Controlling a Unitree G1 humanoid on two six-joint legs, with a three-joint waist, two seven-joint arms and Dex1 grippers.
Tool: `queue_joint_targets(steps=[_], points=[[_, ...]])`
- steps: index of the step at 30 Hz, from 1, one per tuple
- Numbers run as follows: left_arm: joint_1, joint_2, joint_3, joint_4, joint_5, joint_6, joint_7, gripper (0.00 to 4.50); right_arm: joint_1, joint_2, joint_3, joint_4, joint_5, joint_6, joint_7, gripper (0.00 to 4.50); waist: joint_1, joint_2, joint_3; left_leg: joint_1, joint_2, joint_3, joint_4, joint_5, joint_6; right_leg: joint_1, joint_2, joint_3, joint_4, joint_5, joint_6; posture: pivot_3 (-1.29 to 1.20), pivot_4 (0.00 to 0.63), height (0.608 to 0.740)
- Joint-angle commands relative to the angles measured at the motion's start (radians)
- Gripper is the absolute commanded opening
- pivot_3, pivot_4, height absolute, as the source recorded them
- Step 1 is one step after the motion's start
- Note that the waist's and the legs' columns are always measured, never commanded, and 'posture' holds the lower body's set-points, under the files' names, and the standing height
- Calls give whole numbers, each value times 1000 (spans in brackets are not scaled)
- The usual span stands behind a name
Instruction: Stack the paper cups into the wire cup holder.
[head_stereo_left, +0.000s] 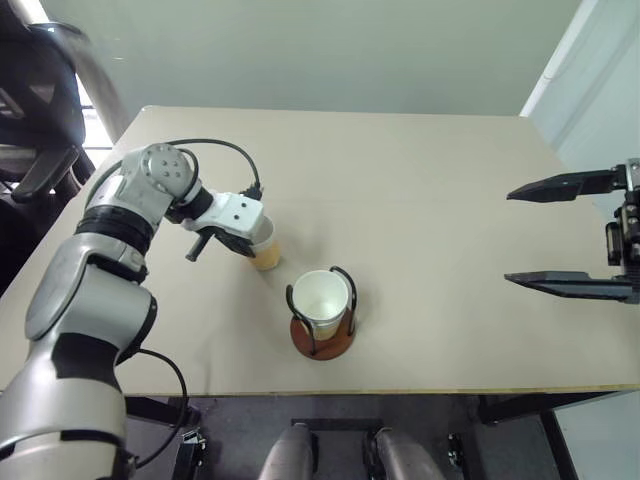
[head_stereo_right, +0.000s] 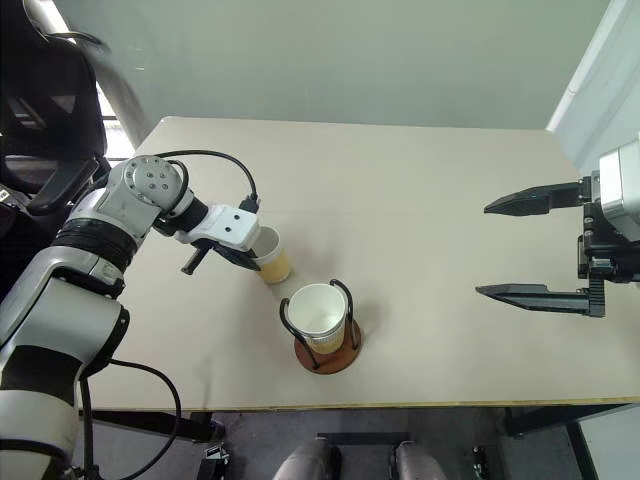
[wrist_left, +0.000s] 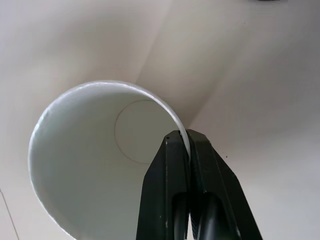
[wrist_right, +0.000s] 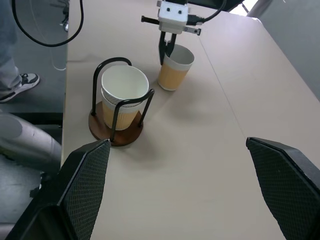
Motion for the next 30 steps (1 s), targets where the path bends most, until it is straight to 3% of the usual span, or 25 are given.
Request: queue_joint_targets(steps=[1,6,12,19,30], points=[[-102,112,-83,-237,-283,167,-32,49,-2,-27,-87,8,20,13,36,4500,0,-1,0,0,0,0,0,0,0,0,0,0,0,0,0,0,150,740],[-266,231,-165,-494,-648,321,-32,49,1,-30,-131,20,27,29,56,4500,0,-1,0,-3,0,1,0,-1,1,-2,0,0,-3,0,1,0,150,740],[-321,351,-307,-855,-963,400,-32,49,1,-29,-164,8,46,56,51,4500,-5,5,-2,4,-1,6,-2,-3,3,2,-3,2,-1,-4,0,0,150,740],[-419,425,-593,-954,-974,307,-32,49,20,-36,-232,-12,57,99,64,4500,-12,6,-1,5,0,5,-2,-2,2,2,-2,5,0,-5,-1,0,150,740],[-538,388,-881,-874,-925,128,-32,49,95,-16,-345,-104,114,188,75,4500,-10,6,0,3,-1,4,-1,-3,3,2,-1,6,-1,-6,-5,0,150,740]])
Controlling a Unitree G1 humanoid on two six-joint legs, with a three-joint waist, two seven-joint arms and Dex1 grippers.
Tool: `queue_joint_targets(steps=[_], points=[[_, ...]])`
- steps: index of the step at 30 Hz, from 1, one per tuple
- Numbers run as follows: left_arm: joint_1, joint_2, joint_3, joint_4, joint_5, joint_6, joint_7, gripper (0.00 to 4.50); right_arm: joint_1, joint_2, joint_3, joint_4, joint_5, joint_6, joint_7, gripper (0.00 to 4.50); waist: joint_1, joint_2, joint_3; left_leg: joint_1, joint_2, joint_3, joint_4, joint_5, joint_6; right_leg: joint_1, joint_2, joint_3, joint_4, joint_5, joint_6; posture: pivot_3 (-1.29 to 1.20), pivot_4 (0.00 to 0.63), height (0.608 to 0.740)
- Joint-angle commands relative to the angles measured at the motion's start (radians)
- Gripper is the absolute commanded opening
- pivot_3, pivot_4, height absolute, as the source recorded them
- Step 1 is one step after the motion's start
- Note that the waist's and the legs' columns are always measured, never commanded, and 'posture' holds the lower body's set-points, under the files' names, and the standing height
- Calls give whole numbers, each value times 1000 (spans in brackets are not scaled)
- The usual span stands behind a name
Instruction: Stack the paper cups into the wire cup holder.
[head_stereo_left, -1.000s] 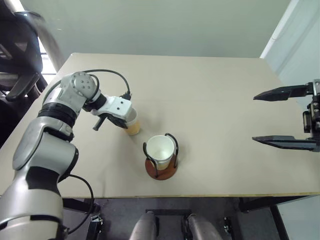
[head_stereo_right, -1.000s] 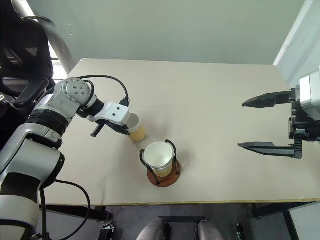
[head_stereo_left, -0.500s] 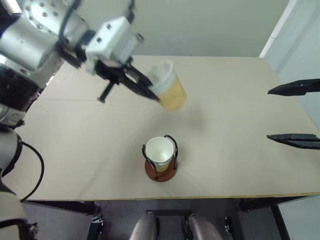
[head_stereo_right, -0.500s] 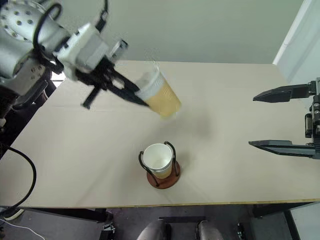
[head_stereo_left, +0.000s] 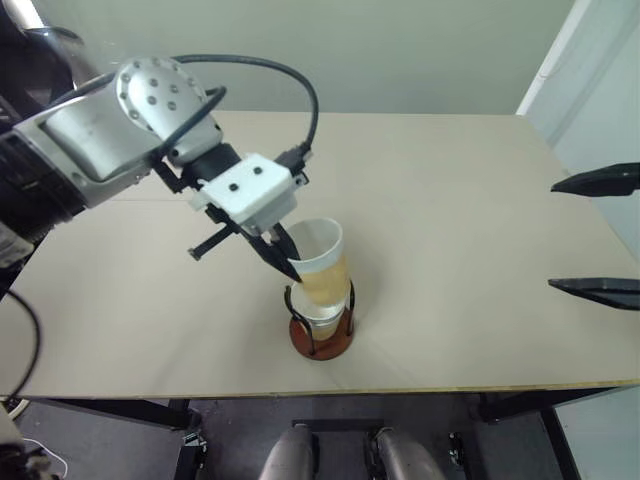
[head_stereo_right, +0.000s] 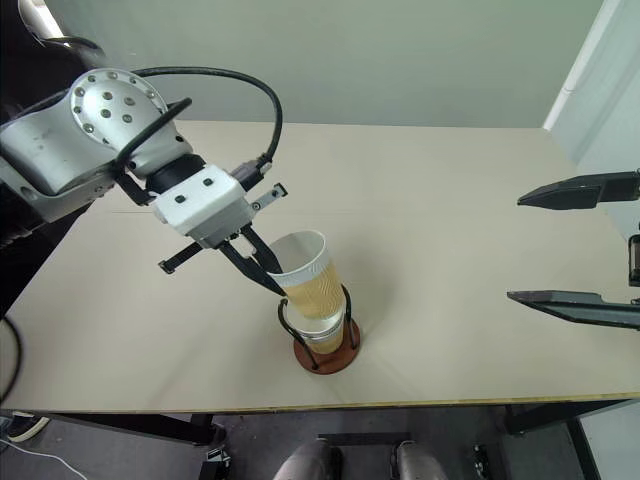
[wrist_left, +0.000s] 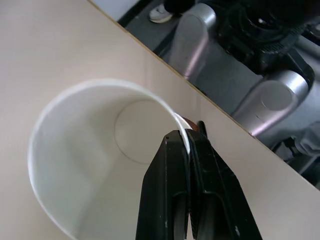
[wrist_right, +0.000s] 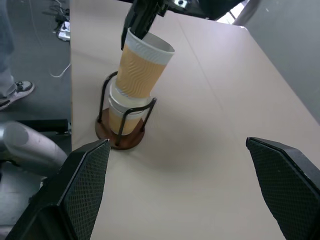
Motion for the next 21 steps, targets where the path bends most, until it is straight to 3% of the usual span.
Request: queue_joint_targets(steps=[1,12,21], points=[[-47,-5,-44,34,-3,-51,-30,49,15,3,-63,-41,42,28,-2,4500,0,0,0,-1,0,-1,0,0,0,0,0,0,0,0,1,0,150,740],[-64,-40,-127,79,-2,-106,-30,49,21,3,-59,-52,54,23,-50,4500,1,0,1,-1,1,0,0,-3,1,0,0,-1,0,1,4,0,150,740],[-50,-62,-113,93,-10,-121,-30,49,23,-3,-53,-57,60,22,-61,4500,0,0,1,-1,1,0,0,-4,2,0,0,-1,0,-1,5,0,150,740]])
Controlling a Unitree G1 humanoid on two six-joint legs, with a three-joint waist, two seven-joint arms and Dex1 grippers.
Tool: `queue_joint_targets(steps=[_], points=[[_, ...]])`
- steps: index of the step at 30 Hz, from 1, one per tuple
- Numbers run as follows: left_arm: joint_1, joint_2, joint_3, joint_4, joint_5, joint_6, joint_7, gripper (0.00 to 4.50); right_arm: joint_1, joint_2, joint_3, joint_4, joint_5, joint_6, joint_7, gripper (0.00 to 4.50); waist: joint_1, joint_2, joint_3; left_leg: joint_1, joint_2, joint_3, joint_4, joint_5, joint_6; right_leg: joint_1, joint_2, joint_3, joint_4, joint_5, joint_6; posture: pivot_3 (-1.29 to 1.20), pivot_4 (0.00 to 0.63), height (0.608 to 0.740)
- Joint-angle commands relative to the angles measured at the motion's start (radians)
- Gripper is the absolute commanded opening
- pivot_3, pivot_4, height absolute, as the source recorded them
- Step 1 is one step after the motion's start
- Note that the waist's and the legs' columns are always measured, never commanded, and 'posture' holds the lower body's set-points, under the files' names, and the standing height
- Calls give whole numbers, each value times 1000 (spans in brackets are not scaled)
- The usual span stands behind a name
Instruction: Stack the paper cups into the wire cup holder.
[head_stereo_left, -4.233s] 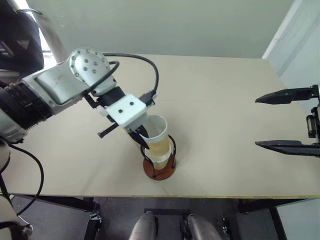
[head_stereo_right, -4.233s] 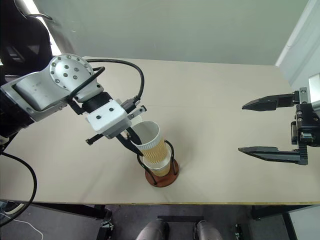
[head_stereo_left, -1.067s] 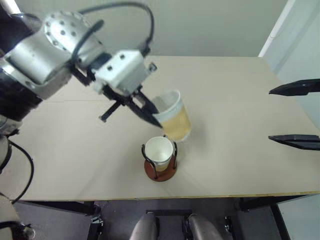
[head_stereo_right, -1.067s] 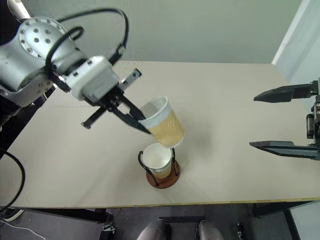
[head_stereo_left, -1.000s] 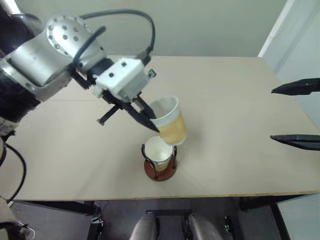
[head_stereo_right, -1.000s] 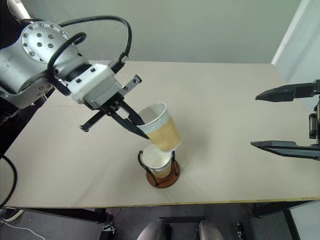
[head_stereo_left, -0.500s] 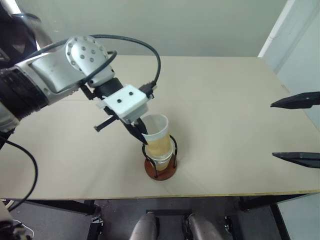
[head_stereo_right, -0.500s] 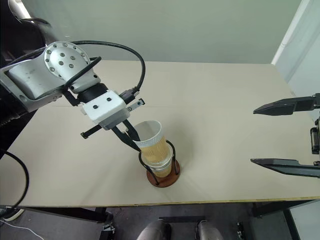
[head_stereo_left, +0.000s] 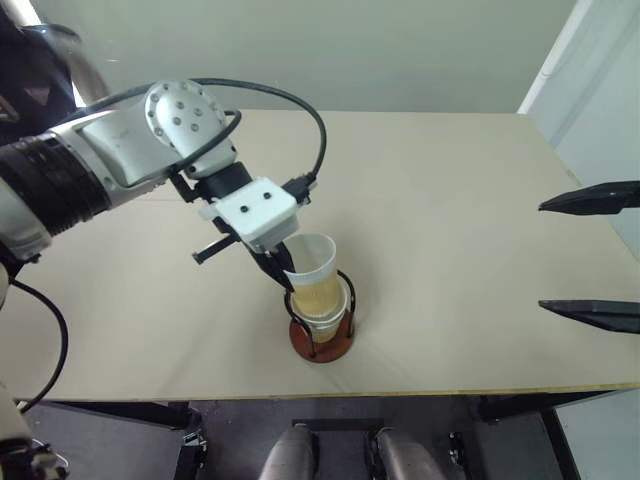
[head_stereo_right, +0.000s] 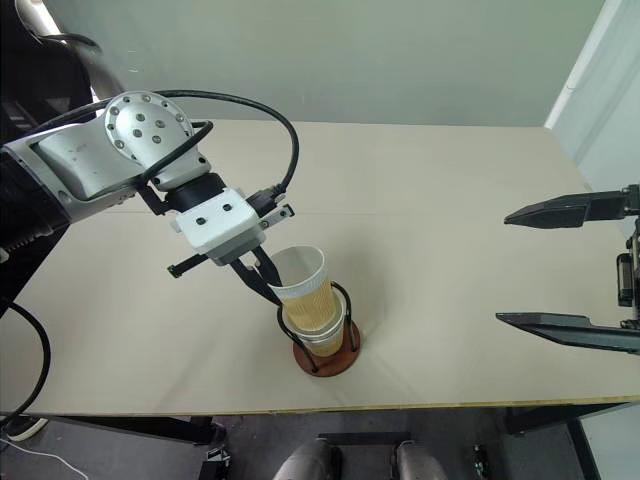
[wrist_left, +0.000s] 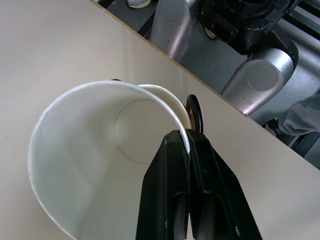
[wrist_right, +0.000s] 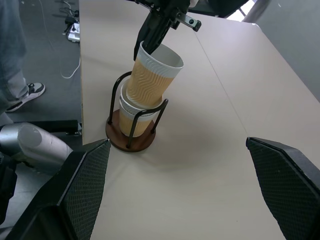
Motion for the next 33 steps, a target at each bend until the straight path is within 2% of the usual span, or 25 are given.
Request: queue_joint_targets(steps=[1,3,6,14,17,20,23,27,30,33], points=[[-9,-3,33,17,-12,-11,-30,49,-4,-12,-27,-4,9,-7,-11,4500,-2,0,0,0,0,1,0,0,0,0,1,0,0,0,0,0,150,740],[-6,-7,40,20,-11,-4,-30,49,-2,-10,-23,-4,6,-11,-13,4500,-1,0,0,0,0,0,0,0,0,0,0,0,0,0,0,0,150,740],[1,-16,50,32,-3,3,-30,661,-1,-10,-14,-5,3,-17,-17,4500,-1,0,0,0,0,0,0,0,0,0,0,0,0,0,0,0,150,740],[27,-33,89,46,6,9,-30,3584,3,-9,-7,-7,5,-20,-25,4500,0,0,0,1,0,1,0,0,0,0,0,0,0,0,0,0,150,740],[69,-57,206,97,3,56,-30,4466,-7,-4,28,4,4,-44,-27,4500,1,0,0,1,0,0,0,0,0,1,0,0,0,0,0,0,150,740],[121,-68,367,146,-2,140,-30,4466,-22,0,85,34,-13,-86,-27,4500,0,0,0,1,0,0,1,0,0,1,0,0,0,0,0,0,150,740],[207,-81,613,218,14,282,-30,4466,-32,20,168,98,-76,-153,-37,4500,-3,1,0,1,0,0,1,0,0,1,0,0,1,0,1,0,150,740],[479,68,966,223,27,454,261,4466,-64,89,363,327,-303,-296,-149,4500,-19,5,-3,5,0,2,1,1,-1,2,1,0,1,3,0,0,150,740],[679,104,1171,171,72,515,416,4466,-108,132,423,417,-361,-346,-173,4500,-32,6,-2,9,1,3,-1,5,-4,2,1,0,3,4,0,0,150,740],[1013,147,1415,94,50,563,647,4466,-147,221,476,503,-429,-399,-245,4500,-31,6,-3,9,2,3,-2,10,-7,0,1,1,6,4,0,0,150,740]])
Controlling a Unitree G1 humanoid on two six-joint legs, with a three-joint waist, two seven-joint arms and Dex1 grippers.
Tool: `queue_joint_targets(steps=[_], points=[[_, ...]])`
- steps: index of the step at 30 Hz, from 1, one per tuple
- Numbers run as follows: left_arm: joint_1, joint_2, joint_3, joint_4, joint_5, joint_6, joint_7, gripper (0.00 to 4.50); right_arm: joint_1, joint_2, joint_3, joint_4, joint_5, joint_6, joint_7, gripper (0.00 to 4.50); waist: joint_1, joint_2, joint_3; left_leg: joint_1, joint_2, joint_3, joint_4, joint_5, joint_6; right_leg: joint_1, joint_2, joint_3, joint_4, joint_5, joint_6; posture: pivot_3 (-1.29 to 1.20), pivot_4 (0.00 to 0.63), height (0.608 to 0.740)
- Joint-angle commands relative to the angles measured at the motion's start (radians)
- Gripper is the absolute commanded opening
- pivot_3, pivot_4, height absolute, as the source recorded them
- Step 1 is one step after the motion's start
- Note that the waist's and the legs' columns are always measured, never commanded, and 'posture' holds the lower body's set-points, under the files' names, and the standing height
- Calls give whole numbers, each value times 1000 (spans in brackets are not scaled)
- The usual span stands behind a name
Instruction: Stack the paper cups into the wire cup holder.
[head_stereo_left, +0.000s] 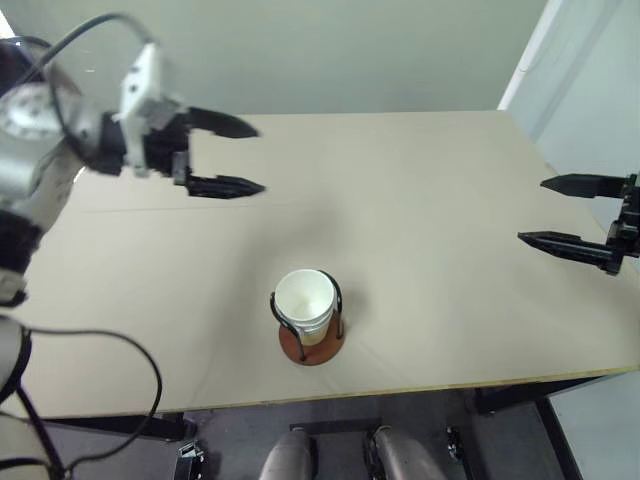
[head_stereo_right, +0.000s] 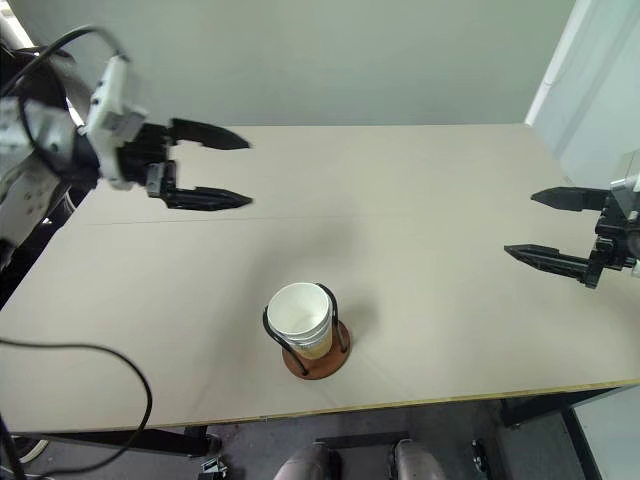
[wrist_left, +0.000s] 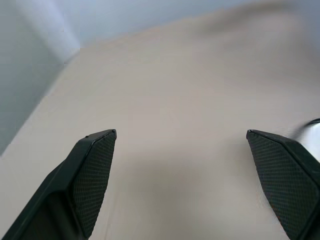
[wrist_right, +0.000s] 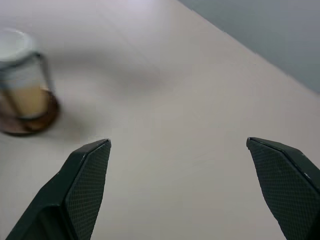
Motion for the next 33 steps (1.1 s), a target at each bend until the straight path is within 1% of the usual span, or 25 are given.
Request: queue_joint_targets(steps=[1,3,6,8,10,11,12,15,18,23,28,33], points=[[276,29,289,-104,-9,37,245,4466,-54,71,30,69,-70,-78,-83,4500,-2,0,0,1,0,0,-1,0,0,0,0,0,0,0,0,0,150,740],[474,-1,452,-186,-15,68,353,4466,-87,125,47,106,-80,-84,-114,4500,-2,-1,1,3,1,0,-1,1,-1,1,1,0,3,-1,-1,0,150,740],[710,-56,627,-313,24,84,446,4466,-119,179,89,128,-94,-87,-118,4500,1,-2,1,4,0,0,0,1,-1,1,1,1,5,-2,-3,0,150,740],[833,-99,720,-365,71,90,494,4466,-137,212,120,118,-84,-65,-109,4500,3,-3,1,4,0,0,0,1,-1,1,1,1,7,-3,-5,0,150,740],[947,-163,815,-433,136,60,554,4466,-155,259,159,124,-105,-73,-127,4500,1,-4,1,5,0,1,0,1,-1,2,1,2,9,-4,-8,0,150,740],[985,-197,864,-470,144,64,580,4466,-167,284,169,129,-109,-70,-146,4500,1,-5,1,7,0,1,-1,1,-2,2,1,2,10,-7,-12,0,150,740],[1007,-227,902,-505,141,76,601,4466,-176,302,173,136,-115,-75,-154,4500,-1,-6,1,9,0,1,-1,1,-2,4,1,2,11,-10,-18,0,150,740],[1081,-301,1007,-591,165,90,642,4466,-215,350,173,189,-130,-103,-169,4500,1,-8,2,11,0,0,-3,2,-3,5,2,2,12,-7,-22,0,150,740],[1120,-351,1059,-627,206,98,666,4466,-260,363,191,279,-177,-153,-159,4500,3,-8,2,13,0,0,-3,5,-4,6,2,2,12,-4,-25,0,150,740],[1130,-401,1108,-684,213,174,719,4466,-359,390,215,376,-210,-199,-143,4500,0,-8,2,14,0,-1,-3,7,-5,5,2,2,12,-1,-28,0,150,740],[1130,-442,1123,-750,214,234,756,4466,-404,437,229,444,-240,-247,-147,4500,-1,-8,1,14,0,-1,-4,6,-6,4,2,2,11,0,-29,0,150,740],[1123,-473,1135,-771,248,262,795,4466,-442,502,219,525,-287,-335,-221,4500,-2,-8,1,13,0,-1,-9,6,-7,1,2,3,10,0,-29,0,150,740]])
